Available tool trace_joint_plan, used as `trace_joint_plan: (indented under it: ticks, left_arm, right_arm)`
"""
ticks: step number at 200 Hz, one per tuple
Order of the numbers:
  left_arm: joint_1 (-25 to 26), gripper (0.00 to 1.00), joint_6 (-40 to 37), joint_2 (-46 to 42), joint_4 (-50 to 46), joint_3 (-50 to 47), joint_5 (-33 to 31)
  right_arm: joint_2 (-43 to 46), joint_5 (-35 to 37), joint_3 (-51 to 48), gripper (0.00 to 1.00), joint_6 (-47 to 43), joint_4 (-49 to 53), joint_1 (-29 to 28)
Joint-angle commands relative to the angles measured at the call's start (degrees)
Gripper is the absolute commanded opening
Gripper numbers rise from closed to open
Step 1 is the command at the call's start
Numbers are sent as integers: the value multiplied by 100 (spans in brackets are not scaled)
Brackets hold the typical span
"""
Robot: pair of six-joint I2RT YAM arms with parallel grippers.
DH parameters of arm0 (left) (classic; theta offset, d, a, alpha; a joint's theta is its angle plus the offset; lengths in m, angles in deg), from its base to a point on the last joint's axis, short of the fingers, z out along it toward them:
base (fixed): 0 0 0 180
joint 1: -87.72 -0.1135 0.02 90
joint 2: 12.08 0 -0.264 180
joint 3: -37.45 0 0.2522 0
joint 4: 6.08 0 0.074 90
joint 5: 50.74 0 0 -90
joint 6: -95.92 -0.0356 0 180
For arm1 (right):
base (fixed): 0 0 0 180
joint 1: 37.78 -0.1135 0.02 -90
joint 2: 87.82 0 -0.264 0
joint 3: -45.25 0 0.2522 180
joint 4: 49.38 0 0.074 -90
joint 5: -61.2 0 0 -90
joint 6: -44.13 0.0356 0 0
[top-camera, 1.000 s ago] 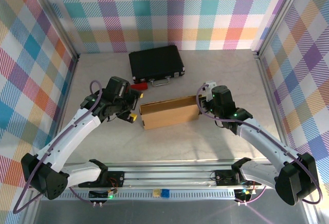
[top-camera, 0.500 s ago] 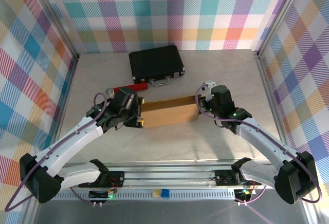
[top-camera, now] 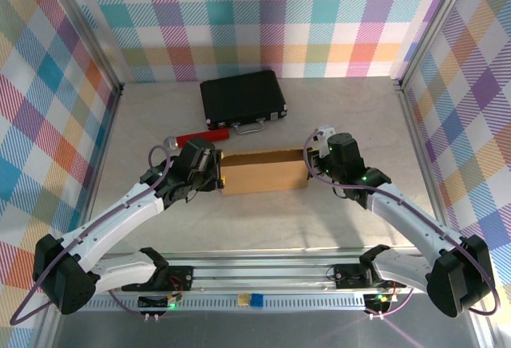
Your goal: Fold the paper box
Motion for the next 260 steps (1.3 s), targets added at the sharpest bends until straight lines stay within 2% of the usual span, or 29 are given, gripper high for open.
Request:
trace_joint_plan:
  ticks: [1,7,17,29,65,91,111,140,222,260]
  left_arm:
    - [30,56,57,-12,-141,-215,-136]
    - [34,55,37,-5,-139,-221,-129]
    - [34,45,8,6,-130,-245,-119]
    - [43,40,-8,-15,-139,-282,-109]
    - [43,38,-36,-130,-335,-353,-147]
    - [51,37,-44,-120,-370,-398,-119]
    - [52,31,-45,-96,-376,-426,-84]
    - [74,30,-53,-73,-480,-437,-50]
    - [87,29,-47,-19,-489,-450,-21]
    - [89,28,-53,-22,-507,-463,-16]
  right_arm:
    - [-19,-83,-213,0,30,515,-41]
    - [-11,-91,-222,0,40,515,-41]
    - [-2,-79,-231,0,49,514,-41]
    - [16,-82,-233,0,44,516,-45]
    - [60,-100,-209,0,40,540,-41]
    - [83,-148,-191,10,53,573,-41]
    - [103,-220,-163,14,79,604,-41]
    - [199,-297,-117,23,135,710,-41]
    - [660,-877,225,63,644,1267,-41]
    - [869,-1331,427,69,767,1498,-41]
